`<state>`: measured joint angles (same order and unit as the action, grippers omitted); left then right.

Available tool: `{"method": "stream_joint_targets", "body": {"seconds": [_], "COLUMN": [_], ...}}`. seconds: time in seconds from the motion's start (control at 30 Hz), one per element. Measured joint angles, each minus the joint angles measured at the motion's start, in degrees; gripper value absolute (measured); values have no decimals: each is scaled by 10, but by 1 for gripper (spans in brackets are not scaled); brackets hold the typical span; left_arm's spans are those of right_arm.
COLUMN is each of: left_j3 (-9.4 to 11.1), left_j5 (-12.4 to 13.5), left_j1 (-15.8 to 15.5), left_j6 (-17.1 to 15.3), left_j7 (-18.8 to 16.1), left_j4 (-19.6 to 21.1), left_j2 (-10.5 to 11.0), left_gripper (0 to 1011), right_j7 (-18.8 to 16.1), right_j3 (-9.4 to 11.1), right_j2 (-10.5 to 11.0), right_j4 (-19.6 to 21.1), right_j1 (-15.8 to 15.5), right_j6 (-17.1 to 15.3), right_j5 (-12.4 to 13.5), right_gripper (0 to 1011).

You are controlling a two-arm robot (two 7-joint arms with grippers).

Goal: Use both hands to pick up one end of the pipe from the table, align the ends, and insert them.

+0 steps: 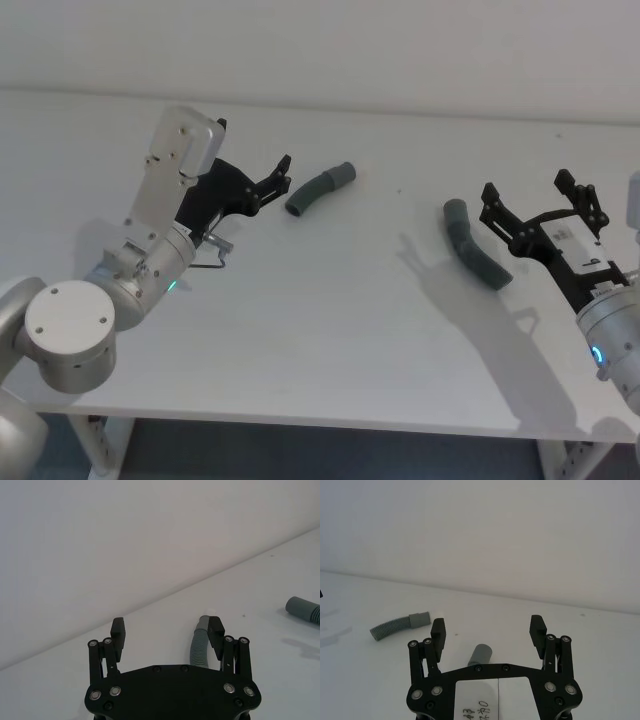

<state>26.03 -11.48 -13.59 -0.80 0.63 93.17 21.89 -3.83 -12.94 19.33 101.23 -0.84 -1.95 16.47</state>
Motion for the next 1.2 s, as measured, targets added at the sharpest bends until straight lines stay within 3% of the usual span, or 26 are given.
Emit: {"method": "stream_joint_targets", "body": {"seconds": [1.2], "left_j3": [0], "left_j5": [0], "left_j1": [0], "left_j6": [0], "left_j7": [0], "left_j4": [0], "left_j2": [0], "left_gripper": [1001], "right_j7": [0], "right_j3": [0], "right_j2": [0], "right_j4": [0], "right_j1": [0], "right_j6": [0], "right_j5": [0], "right_gripper": [1001]}}
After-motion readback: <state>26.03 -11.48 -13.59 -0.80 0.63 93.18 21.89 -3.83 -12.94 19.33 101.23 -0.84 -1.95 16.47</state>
